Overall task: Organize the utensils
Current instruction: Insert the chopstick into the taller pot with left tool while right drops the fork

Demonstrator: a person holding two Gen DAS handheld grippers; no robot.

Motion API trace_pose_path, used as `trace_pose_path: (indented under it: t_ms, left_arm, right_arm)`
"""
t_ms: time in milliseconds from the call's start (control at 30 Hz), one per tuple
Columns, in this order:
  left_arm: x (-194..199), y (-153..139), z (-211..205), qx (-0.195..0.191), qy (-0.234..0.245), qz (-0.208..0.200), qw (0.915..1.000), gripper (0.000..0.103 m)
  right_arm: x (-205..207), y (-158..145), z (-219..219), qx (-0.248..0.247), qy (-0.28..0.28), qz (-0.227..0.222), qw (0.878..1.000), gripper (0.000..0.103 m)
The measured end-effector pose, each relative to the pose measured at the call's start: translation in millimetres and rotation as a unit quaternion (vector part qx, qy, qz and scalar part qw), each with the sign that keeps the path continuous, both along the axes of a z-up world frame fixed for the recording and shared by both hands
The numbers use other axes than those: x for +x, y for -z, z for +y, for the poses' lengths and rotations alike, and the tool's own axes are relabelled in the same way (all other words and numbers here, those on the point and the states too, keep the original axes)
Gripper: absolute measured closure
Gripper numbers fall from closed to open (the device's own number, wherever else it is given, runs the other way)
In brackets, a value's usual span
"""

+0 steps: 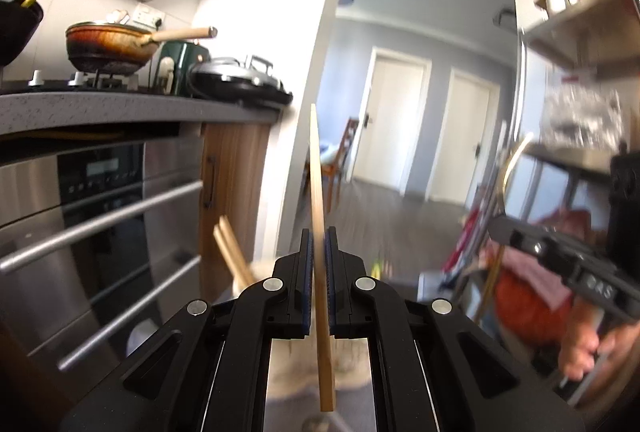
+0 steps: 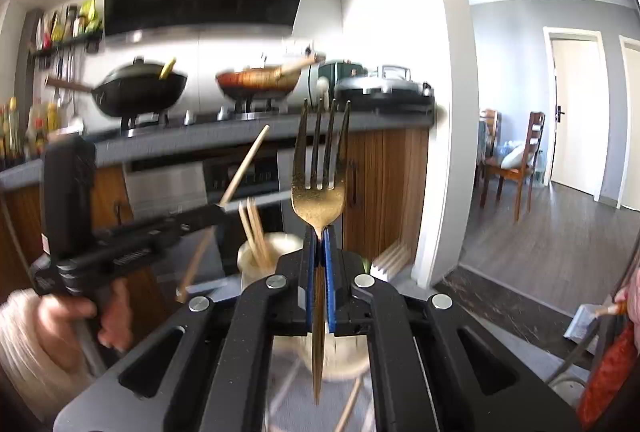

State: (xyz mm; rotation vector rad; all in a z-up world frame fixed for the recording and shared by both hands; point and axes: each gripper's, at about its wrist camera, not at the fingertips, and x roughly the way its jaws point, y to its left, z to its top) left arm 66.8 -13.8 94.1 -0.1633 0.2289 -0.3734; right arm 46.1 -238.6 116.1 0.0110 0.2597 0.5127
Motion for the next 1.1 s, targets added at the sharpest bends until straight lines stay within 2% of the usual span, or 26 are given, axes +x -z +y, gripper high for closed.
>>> trace_pose_path:
  t_ms: [167,400,667,867,1000,1100]
  left_arm:
    - [33.5,-2.4,-10.6,0.0,-0.042,-0.044,0.9981,0.097]
    - [62.3,17.6,-19.2,0.019,-0.065,-0.042,0.9968,0.097]
    - [39.9,43.2,-16.6,0.032,-0.039,-0.037,0.998,0.096]
    - [28.0,56.7,-11.0,0.035,-0.039,-0.003,0.9986,0.096]
    - [25.6,59.6,-6.8,0.022,-0.034,0.002,0.9992,0.096]
    - [24.4,62.4,-8.8,0.027,-0.03,0.007,0.9992,0.09]
  right_arm:
    - [21.6,-14.4,-2.7,0.042,0.006,-0.01,0.999,0.099]
    - [50.5,6.8,8.0,0.047,0.036,-0.017,0.998,0.099]
    - [61.1,43.7,0.2,0.058,0.046,0.009,0.997,0.099]
    - [62.6,61.9,3.3,0.044,0.037,0.026,0.998,0.099]
    - [68.5,73.1,3.0,0.041,0.036,0.047,0.997,0.099]
    - [72.0,78.2,2.6,0.039,0.041,0.056,0.997,0.099]
